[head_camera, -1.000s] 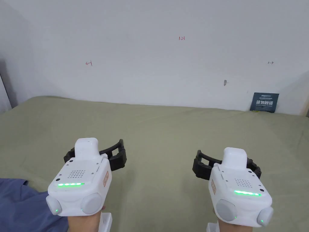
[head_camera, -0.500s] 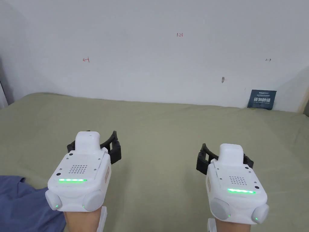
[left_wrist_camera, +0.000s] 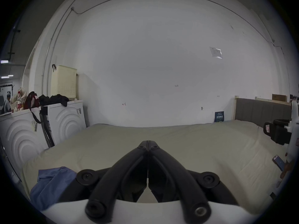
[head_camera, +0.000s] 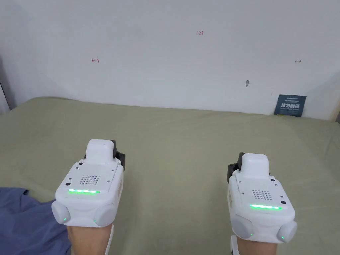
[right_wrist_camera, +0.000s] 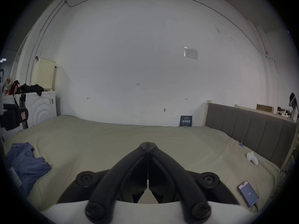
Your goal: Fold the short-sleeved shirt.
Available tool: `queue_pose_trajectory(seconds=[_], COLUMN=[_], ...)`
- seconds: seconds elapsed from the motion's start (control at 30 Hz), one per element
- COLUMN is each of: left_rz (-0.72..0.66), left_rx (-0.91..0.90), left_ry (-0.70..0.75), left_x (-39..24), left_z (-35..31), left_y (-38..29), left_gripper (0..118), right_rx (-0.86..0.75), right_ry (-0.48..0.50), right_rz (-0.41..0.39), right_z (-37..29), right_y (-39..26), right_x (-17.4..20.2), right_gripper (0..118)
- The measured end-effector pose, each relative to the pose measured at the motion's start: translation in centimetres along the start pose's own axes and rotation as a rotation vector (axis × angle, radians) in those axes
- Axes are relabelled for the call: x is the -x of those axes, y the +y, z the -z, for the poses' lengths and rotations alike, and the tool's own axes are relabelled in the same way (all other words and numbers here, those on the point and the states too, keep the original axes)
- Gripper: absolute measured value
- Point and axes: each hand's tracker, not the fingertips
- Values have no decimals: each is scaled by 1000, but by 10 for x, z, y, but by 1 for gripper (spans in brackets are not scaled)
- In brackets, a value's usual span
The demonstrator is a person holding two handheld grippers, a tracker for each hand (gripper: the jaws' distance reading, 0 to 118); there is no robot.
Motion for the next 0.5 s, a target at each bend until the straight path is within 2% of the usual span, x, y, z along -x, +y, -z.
queue_pose_trajectory(seconds=[0.27,0.5], left_rz=[-35,-18], left_rx=[35,98], left_ry=[-3,-2], left_x=[12,69], left_z=[-1,-14], left_y=[2,1], left_gripper=[0,0], right_rx=[20,33], right_ry=[22,52], right_rz=[0,-22], right_z=[7,15], right_y=[-3,-6], right_x=[1,8], right_gripper=[2,2])
